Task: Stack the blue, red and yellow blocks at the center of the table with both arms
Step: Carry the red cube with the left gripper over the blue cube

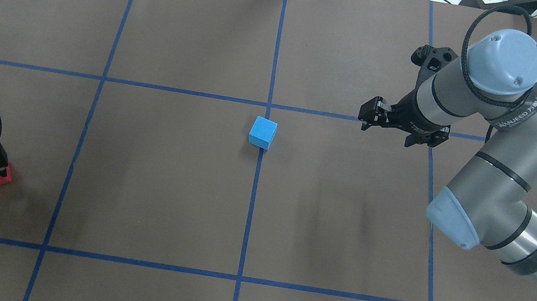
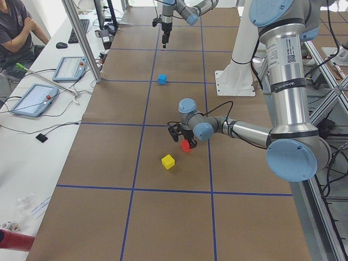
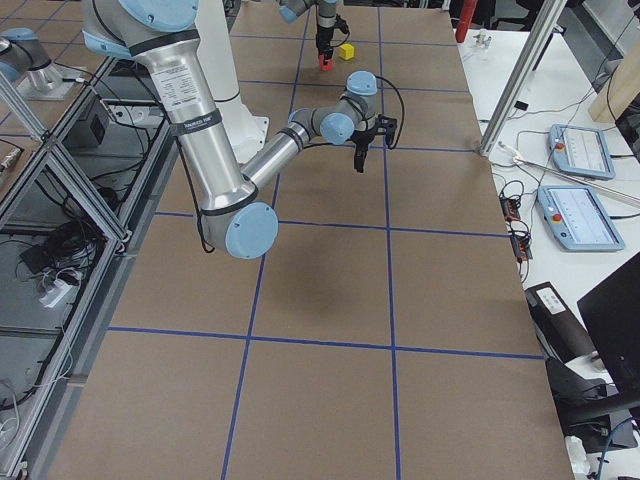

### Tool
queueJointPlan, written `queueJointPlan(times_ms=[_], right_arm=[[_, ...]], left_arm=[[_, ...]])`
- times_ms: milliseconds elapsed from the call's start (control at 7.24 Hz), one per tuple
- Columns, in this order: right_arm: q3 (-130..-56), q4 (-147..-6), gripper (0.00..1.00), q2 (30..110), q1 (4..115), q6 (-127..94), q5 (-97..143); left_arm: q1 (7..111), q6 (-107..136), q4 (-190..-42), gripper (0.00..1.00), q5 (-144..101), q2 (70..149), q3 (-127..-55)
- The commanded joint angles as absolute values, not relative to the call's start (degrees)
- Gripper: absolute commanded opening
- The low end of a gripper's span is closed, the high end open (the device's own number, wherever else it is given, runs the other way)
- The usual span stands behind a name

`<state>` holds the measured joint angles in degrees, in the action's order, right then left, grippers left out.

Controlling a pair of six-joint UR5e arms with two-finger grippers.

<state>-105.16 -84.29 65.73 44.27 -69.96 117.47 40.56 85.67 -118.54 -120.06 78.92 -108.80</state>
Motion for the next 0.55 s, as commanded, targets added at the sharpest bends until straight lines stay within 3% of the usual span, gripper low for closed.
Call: queueJointPlan(times_ms=[0, 276, 414], right_arm=[[-105.7, -84.3, 1.00, 66.5, 44.3, -69.9, 117.5], [-105.6, -84.3, 1.00, 67.4, 44.9, -69.7, 117.5], [-105.6, -84.3, 1.00, 68.3, 45.7, -69.3, 117.5]], left_arm=[[40.4, 85.8, -117.3, 0.00, -120.6, 84.6, -111.3], [40.5, 86.0, -111.4, 0.00, -120.4, 95.2, -111.4], [40.3, 86.0, -101.6, 0.00, -120.2, 105.3, -111.2]])
